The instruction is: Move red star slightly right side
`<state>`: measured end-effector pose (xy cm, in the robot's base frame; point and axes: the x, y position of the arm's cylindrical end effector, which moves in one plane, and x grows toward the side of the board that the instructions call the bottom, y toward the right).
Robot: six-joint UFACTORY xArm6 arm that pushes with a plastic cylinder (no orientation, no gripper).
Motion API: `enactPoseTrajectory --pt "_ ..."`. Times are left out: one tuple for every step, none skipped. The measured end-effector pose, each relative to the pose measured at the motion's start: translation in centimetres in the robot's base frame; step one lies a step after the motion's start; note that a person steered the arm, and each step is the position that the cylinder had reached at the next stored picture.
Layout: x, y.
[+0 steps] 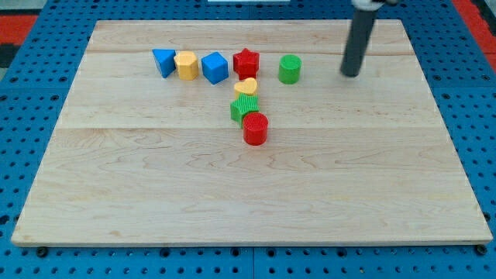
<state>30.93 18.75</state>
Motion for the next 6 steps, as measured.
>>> enactPoseTrajectory --pt "-5.8 -3.6" --pt "-11.6 -10.7" --pt "-11.6 -19.0" --pt "-9.2 -21.2" --pt "-7.3 -21.2" --pt "-6.4 -21.3"
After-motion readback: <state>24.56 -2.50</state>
